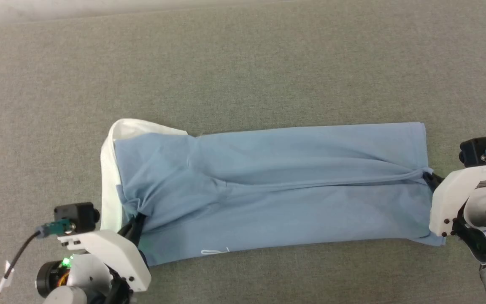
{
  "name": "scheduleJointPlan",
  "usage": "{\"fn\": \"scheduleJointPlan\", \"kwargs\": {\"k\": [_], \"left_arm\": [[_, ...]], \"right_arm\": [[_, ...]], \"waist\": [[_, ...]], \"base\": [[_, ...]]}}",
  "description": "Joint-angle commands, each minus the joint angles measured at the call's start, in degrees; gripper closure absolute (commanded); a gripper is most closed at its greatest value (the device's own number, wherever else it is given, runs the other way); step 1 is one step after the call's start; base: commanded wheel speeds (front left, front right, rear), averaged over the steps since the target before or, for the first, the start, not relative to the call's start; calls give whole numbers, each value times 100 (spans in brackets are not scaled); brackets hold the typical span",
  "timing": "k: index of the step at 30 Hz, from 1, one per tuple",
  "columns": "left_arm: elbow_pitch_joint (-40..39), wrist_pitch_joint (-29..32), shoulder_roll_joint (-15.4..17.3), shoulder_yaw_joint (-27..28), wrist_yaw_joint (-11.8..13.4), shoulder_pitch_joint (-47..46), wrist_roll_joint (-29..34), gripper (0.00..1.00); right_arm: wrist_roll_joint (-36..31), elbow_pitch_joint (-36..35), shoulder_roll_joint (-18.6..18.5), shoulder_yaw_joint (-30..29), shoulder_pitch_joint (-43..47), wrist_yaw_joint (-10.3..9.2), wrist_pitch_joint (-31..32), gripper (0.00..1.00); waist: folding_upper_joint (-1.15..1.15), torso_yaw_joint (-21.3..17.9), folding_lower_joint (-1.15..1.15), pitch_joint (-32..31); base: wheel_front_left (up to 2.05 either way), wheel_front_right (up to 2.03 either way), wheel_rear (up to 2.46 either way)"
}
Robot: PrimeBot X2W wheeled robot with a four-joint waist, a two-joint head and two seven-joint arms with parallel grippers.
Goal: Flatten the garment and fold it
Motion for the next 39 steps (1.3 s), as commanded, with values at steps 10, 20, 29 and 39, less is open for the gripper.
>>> {"fn": "scheduleJointPlan", "kwargs": {"k": [10, 20, 29, 39], "left_arm": [[755, -451, -257, -139, -250, -86, 8, 0], [812, -1862, -522, -40, -360, 133, 336, 0], [1025, -3370, -607, 94, -205, -158, 1254, 0], [833, -3472, -1113, 687, -273, -487, 2409, 0]], "right_arm": [[86, 183, 227, -143, 273, -12, 290, 0], [25, -457, 567, -747, 912, -12, -579, 0], [-170, -770, 966, -1234, 1124, -12, -1463, 0], [-319, -88, 1207, -1694, 685, -12, -1544, 0]], "waist": [[0, 75, 1, -157], [0, 203, 1, -702], [0, 334, 1, -965], [0, 412, 1, -1090]], "base": [[0, 0, 0], [0, 0, 0], [0, 0, 0], [0, 0, 0]]}}
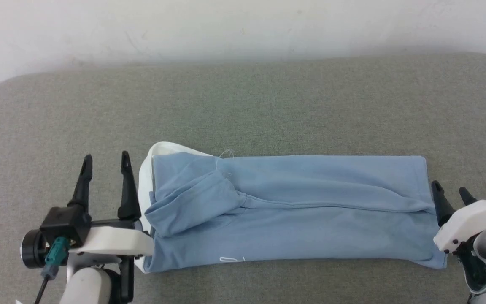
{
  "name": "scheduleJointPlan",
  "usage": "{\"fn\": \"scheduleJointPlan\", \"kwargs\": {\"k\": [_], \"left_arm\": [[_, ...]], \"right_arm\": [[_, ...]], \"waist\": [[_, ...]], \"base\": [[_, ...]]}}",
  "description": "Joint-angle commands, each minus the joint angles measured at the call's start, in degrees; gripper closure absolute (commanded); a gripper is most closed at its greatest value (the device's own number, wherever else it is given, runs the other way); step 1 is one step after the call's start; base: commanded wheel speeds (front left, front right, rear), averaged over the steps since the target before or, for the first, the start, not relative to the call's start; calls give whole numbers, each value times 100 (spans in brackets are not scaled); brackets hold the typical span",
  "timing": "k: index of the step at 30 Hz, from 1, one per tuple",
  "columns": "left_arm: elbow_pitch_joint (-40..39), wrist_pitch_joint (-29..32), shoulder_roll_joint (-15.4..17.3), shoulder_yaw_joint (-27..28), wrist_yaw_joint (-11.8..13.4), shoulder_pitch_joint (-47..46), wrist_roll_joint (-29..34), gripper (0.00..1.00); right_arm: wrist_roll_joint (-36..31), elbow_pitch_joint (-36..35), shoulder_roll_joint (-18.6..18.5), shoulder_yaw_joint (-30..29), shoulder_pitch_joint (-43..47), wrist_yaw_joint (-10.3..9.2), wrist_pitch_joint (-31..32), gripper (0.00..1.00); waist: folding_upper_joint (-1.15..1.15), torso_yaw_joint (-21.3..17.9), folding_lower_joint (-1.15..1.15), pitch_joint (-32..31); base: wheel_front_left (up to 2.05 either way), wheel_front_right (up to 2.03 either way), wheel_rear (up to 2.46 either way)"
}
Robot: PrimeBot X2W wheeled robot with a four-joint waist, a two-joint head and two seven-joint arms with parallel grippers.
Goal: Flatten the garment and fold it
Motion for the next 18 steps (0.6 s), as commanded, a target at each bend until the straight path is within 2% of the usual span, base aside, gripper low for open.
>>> {"fn": "scheduleJointPlan", "kwargs": {"k": [1, 7, 12, 18], "left_arm": [[-2, -25, -44, 65, -52, -17, 73, 0], [206, -26, -299, 266, -391, 29, 360, 0], [310, -26, -482, 429, -555, 53, 497, 0], [383, -27, -615, 560, -720, 53, 612, 0]], "right_arm": [[-44, 90, 21, -53, -120, -4, 25, 0], [-177, 1007, 119, -392, -653, -4, 283, 0], [-489, 1763, 158, -617, -1018, -4, 815, 0], [-869, 2332, 168, -772, -1290, -4, 1496, 0]], "waist": [[0, 4, 0, -15], [0, -23, 0, -49], [0, 4, 0, -46], [0, 48, 0, 1]], "base": [[0, 0, 0], [0, 0, 0], [0, 0, 0], [0, 0, 0]]}}
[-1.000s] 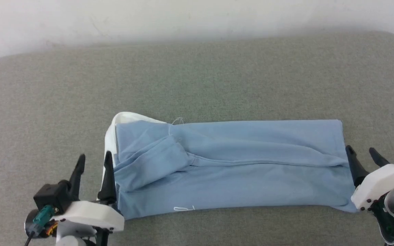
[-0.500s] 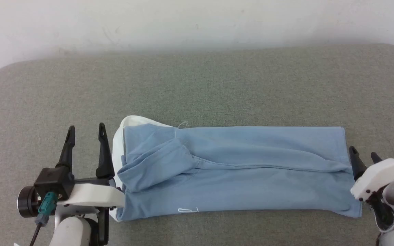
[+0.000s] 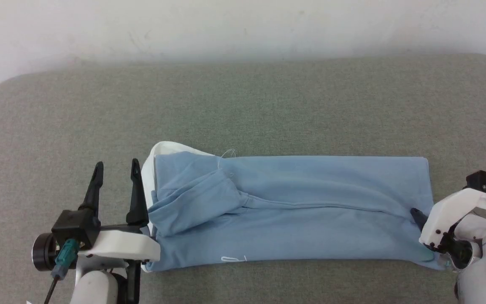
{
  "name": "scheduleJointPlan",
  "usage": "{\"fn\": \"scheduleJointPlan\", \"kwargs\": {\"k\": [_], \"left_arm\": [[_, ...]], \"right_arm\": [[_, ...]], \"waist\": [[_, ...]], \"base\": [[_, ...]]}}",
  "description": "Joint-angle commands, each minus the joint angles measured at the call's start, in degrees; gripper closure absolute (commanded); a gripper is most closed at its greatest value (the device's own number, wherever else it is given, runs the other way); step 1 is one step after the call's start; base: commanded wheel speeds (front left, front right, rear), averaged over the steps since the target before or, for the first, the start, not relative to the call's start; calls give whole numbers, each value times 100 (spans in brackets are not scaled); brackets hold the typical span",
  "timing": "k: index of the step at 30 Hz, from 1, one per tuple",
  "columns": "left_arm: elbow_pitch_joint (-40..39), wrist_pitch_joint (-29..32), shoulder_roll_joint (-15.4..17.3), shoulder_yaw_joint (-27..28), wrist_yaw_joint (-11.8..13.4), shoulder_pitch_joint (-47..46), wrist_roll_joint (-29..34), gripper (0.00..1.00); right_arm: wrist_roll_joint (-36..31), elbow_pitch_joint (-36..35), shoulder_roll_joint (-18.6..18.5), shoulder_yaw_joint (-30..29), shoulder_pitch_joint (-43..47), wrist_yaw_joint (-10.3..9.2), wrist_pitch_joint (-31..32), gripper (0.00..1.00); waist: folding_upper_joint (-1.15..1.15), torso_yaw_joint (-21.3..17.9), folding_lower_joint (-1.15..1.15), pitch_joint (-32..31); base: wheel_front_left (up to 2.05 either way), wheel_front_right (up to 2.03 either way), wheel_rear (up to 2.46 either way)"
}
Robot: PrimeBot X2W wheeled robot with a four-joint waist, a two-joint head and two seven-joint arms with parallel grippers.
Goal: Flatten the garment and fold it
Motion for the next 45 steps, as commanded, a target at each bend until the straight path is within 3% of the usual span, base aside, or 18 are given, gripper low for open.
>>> {"fn": "scheduleJointPlan", "kwargs": {"k": [1, 2, 3, 4, 15, 23, 30, 35, 38, 41, 45], "left_arm": [[33, -27, -27, 49, -39, 34, 50, 0], [47, -27, -41, 75, -62, 28, 60, 0], [69, -27, -53, 100, -79, 24, 75, 0], [94, -27, -65, 120, -90, 21, 95, 0], [160, -27, -178, 243, -188, -10, 203, 0], [214, -27, -213, 291, -293, -75, 241, 0], [251, -27, -229, 347, -347, -59, 278, 0], [269, -27, -236, 366, -366, -20, 292, 0], [282, -27, -240, 367, -384, 9, 298, 0], [274, -27, -244, 355, -391, 47, 301, 0], [252, -27, -248, 346, -397, 69, 298, 0]], "right_arm": [[-54, 105, 15, -38, -52, -5, 150, 9], [-85, 153, 19, -50, -77, -5, 267, 56], [-93, 171, 23, -72, -101, -5, 331, 86], [-92, 166, 27, -90, -125, -5, 342, 100], [-484, 55, -278, -425, -97, -5, -65, 100], [-1680, -114, -836, -1227, -6, -5, -908, 100], [-2403, -367, -787, -1629, 56, -5, -1185, 100], [-2388, -508, -806, -1330, 99, -5, -1150, 100], [-2262, -923, -844, -829, 288, -5, -930, 100], [-1897, -1770, -763, -286, 607, -5, -525, 100], [-1183, -3501, -582, 616, 1172, -5, 273, 100]], "waist": [[0, 13, 0, 12], [0, 19, 0, 18], [0, 22, 0, 23], [0, 24, 0, 28], [0, 29, 0, 63], [0, 118, 0, 147], [0, 164, 0, 125], [0, 165, 0, 65], [0, 168, 0, 11], [0, 170, 0, -25], [0, 147, 0, -25]], "base": [[0, 0, 0], [0, 0, 0], [0, 0, 0], [0, 0, 0], [0, 0, 0], [0, 0, 0], [0, 0, 0], [0, 0, 0], [0, 0, 0], [0, 0, 0], [0, 0, 0]]}}
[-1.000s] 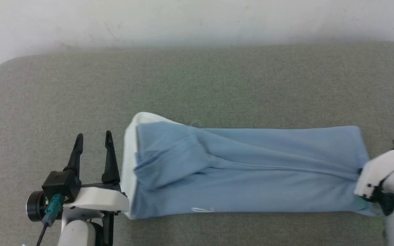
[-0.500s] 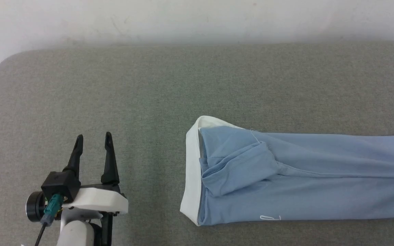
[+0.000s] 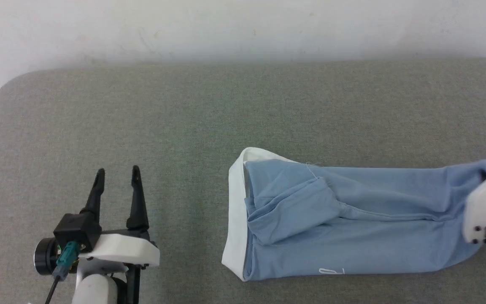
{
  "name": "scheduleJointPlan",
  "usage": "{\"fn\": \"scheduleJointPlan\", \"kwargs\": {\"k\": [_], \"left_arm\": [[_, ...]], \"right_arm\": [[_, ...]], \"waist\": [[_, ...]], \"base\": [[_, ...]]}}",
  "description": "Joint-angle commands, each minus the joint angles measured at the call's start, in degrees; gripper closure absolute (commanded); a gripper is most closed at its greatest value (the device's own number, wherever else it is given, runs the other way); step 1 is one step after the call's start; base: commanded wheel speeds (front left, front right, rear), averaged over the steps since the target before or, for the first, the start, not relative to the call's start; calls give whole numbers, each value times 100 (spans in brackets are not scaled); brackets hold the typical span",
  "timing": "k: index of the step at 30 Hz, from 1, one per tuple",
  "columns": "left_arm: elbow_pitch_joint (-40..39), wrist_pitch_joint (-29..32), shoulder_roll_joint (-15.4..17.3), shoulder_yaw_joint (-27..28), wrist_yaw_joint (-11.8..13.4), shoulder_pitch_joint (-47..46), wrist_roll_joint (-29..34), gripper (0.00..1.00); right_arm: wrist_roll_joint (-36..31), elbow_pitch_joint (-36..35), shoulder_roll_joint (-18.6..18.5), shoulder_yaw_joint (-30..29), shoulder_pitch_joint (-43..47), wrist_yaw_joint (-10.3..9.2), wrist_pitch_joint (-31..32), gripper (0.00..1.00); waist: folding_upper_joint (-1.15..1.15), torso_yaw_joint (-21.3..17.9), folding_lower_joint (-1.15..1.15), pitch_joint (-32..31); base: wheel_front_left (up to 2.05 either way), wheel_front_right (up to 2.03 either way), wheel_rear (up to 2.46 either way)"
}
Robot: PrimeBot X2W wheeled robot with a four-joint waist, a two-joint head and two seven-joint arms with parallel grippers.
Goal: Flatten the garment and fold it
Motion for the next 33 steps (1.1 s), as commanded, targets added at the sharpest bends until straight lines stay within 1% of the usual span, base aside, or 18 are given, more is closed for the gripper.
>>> {"fn": "scheduleJointPlan", "kwargs": {"k": [1, 4, 6, 9, 12, 15, 19, 24, 30, 31, 32, 33], "left_arm": [[-14, -27, -26, 8, -38, 50, 47, 0], [-5, -27, -28, -8, -46, 17, 39, 0], [0, -27, -29, -28, -45, -13, 35, 0], [10, -27, -30, -58, -36, -57, 21, 0], [24, -27, -31, -62, -33, -87, -12, 0], [43, -27, -31, -72, -28, -134, -44, 0], [58, -27, -32, -132, -11, -224, -74, 0], [82, -27, -32, -224, 14, -334, -123, 0], [104, -27, -32, -306, 72, -386, -170, 0], [107, -27, -32, -313, 81, -392, -175, 0], [109, -27, -32, -323, 93, -396, -182, 0], [110, -27, -32, -332, 105, -399, -187, 0]], "right_arm": [[89, -202, 28, 122, 87, -5, 83, 100], [558, -1453, 57, 830, 435, -5, 709, 100], [736, -2046, 6, 1268, 534, -5, 965, 100], [947, -2504, -75, 1960, 480, -5, 1148, 100], [1072, -2513, -105, 2668, 227, -5, 1166, 100], [1179, -2183, -12, 3357, -130, -5, 1077, 100], [1340, -1403, 235, 4044, -597, -5, 860, 100], [1585, -164, 484, 4489, -1077, -5, 538, 100], [1994, 1091, 616, 4884, -1534, -5, 255, 100], [2041, 1252, 625, 4932, -1608, -5, 194, 86], [2122, 1394, 633, 4981, -1666, -5, 143, 54], [2234, 1507, 641, 5001, -1711, -5, 92, 0]], "waist": [[0, -4, 0, 5], [0, 10, 0, 35], [0, 28, 0, 58], [0, 61, 0, 96], [0, 89, 0, 143], [0, 130, 0, 211], [0, 204, 0, 319], [0, 317, 0, 463], [0, 382, 0, 591], [0, 382, 0, 604], [0, 382, 0, 614], [0, 379, 0, 618]], "base": [[0, 0, 0], [0, 0, 0], [0, 0, 0], [0, 0, 0], [0, 0, 0], [0, 0, 0], [0, 0, 0], [0, 0, 0], [0, 0, 0], [0, 0, 0], [0, 0, 0], [0, 0, 0]]}}
